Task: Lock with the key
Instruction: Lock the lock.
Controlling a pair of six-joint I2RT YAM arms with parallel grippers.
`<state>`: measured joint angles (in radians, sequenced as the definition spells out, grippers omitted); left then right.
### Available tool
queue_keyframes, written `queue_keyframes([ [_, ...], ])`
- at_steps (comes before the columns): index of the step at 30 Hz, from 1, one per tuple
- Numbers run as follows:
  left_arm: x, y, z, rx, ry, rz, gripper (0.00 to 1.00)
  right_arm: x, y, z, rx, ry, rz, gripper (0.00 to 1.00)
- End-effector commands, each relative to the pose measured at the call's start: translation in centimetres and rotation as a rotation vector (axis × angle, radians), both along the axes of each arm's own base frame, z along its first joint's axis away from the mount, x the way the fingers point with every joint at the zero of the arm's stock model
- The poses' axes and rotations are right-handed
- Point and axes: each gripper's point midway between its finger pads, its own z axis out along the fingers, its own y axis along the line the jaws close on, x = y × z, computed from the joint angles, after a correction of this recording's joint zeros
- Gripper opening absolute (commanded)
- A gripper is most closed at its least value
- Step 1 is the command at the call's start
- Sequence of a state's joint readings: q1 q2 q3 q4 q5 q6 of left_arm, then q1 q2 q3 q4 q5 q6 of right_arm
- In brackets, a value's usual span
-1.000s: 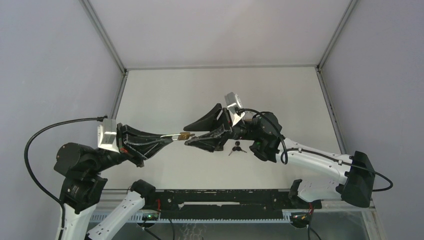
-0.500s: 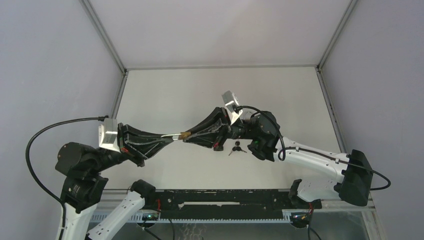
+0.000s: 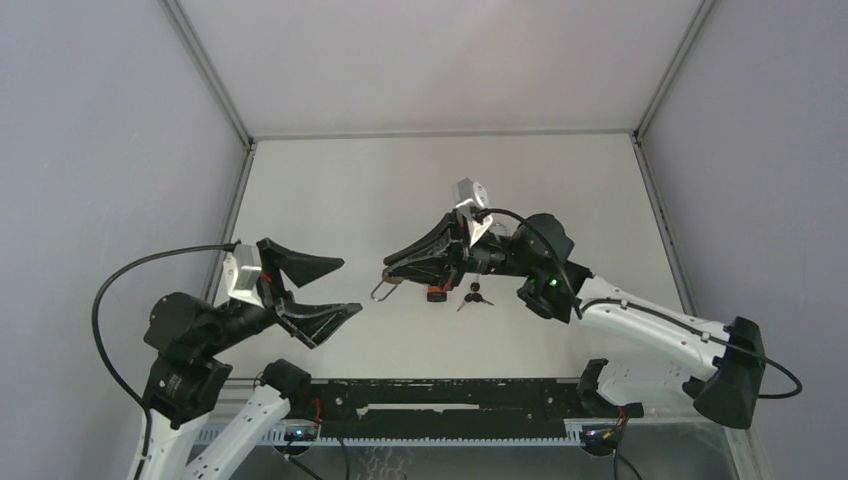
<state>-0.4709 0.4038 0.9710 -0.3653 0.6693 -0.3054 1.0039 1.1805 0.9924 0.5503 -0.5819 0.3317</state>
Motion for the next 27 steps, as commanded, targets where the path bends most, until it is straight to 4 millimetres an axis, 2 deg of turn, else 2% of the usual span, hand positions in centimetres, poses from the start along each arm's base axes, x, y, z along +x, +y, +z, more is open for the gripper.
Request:
queue_keyframes([
  [1,1.6,1.2,-3.2,0.023,-0.013,0.126,0.92,0.8,-2.9,1.0,-0.073,-0.099,-0.078,0.00],
  [6,2.2,1.3,-6.1,-0.023,0.007,0.152,0.92,1.3,-4.5,-1.0,-0.234,-0.119,-0.122,0.00],
  [10,2.2,0.9,-6.4,-0.163,-0.002,0.127,0.93,1.6,-5.3,-1.4,-0.312,-0.085,-0.159,0.00],
  [14,3.7,1.4,-7.3,-0.284,0.040,0.180,0.93,0.8,-5.9,-1.5,-0.348,-0.088,-0.163,0.00],
  [18,5.2,2.2,-8.0,-0.427,0.093,0.215,0.94,0.8,-6.1,-1.4,-0.359,-0.081,-0.192,0.00],
  [21,5.9,3.2,-8.4,-0.470,0.096,0.270,0.95,0.7,-6.0,-1.4,-0.372,-0.074,-0.203,0.00],
  [27,5.7,3.1,-8.3,-0.434,0.088,0.271,0.95,0.8,-5.8,-1.6,-0.392,-0.087,-0.223,0.00],
])
